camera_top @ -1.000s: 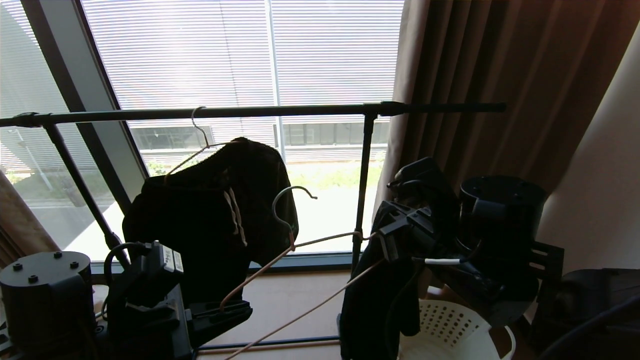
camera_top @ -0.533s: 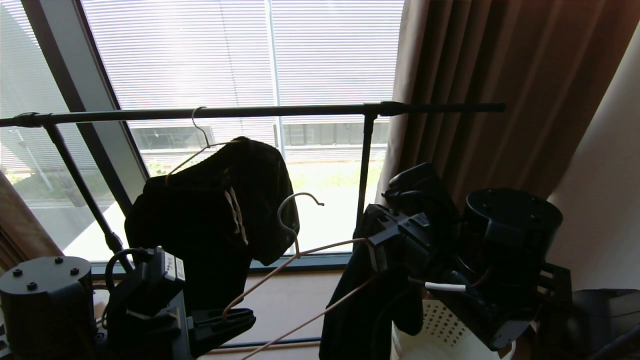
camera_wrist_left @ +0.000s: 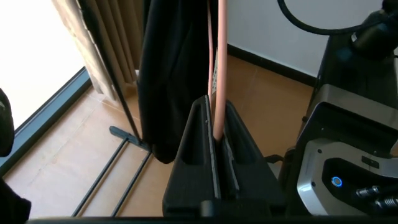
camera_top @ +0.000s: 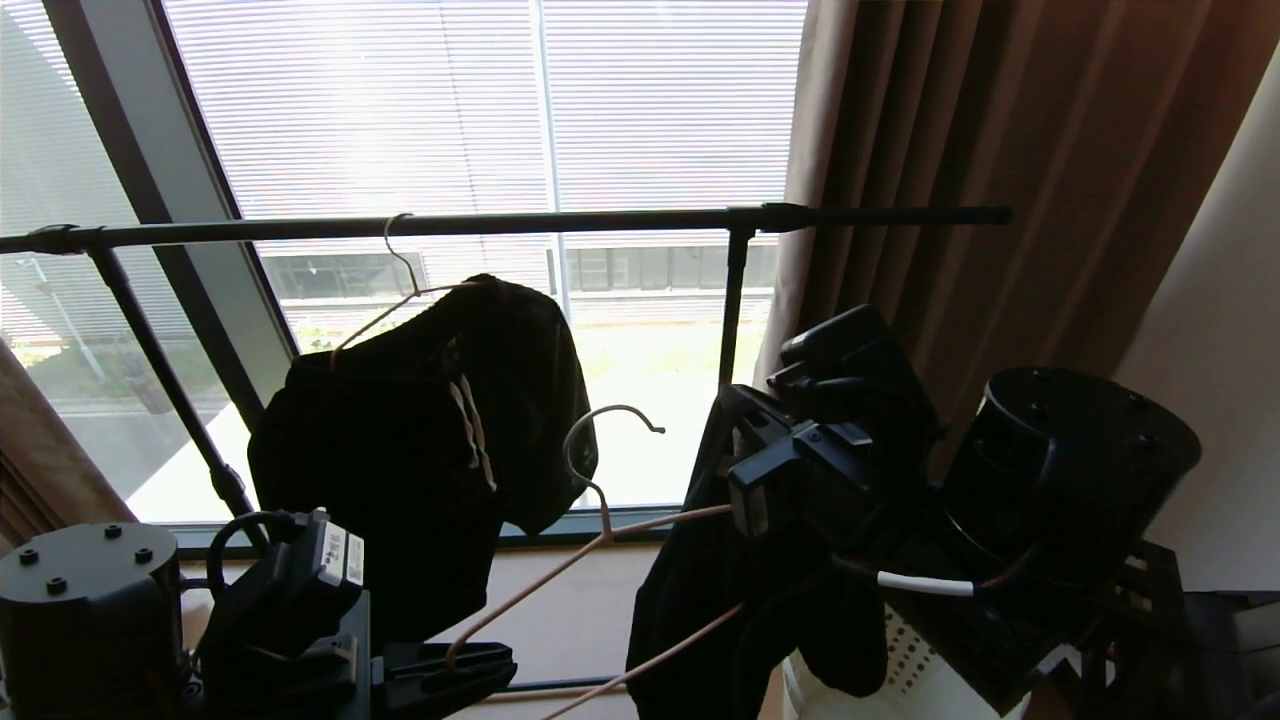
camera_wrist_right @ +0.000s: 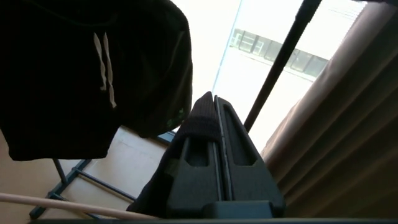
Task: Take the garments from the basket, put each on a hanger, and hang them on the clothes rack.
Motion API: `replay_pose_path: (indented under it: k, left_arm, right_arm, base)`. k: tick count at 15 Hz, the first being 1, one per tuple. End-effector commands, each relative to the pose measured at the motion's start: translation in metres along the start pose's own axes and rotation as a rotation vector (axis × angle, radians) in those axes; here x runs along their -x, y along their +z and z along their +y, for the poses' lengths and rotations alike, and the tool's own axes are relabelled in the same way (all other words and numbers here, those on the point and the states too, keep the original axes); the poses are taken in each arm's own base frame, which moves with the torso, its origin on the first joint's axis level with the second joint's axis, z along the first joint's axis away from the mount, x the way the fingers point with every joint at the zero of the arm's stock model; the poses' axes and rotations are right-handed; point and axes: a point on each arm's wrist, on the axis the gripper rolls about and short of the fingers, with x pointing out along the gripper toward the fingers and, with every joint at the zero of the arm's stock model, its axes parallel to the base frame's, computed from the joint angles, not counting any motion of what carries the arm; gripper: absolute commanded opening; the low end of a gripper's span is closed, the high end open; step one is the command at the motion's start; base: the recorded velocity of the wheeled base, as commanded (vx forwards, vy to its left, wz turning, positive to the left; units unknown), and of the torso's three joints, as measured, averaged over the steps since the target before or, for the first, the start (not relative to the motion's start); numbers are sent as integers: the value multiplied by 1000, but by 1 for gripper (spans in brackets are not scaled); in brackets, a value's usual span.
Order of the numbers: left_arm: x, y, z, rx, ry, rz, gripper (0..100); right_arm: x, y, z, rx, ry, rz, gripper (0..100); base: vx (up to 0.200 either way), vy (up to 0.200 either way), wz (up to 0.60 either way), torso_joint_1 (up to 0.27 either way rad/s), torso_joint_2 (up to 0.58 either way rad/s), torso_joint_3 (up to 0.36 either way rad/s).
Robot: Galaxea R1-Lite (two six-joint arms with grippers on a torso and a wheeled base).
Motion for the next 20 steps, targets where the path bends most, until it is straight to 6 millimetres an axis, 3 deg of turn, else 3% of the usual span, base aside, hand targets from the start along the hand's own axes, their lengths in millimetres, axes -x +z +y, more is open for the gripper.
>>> replay_pose_path:
  k: [1,3,9,11,14,18,20]
  left_arm:
    - [-1,6,3,-15,6,-19,0]
    - [-4,13,8,-31,15,-39,0]
    - [1,9,10,-21,42,-32,0]
    - [1,9,10,-18,26,-33,0]
    - [-1,7,11,-7,-17,-30,0]
    - [-7,3,16,20,-18,-7,0]
    - [-7,3,16,22,-14,-6,0]
  right_arm:
    - [3,10,-7,10,7,-38,0]
    - [1,15,-14,8,7,-57,0]
    - [-16,13,-41,33,20,-75,0]
    - [-30,13,-38,42,29,-83,0]
    - [-34,8,-29,48,53,-72,0]
    - [-14,6,1,57,158,-62,0]
    - [-4,8,8,56,187,-70,0]
  base:
    - [0,0,0,0,0,0]
    - [0,0,0,0,0,0]
    - [0,0,0,0,0,0]
    - [0,0,0,0,0,0]
    - [0,0,0,0,0,0]
    - [0,0,0,0,0,0]
    - [0,0,0,0,0,0]
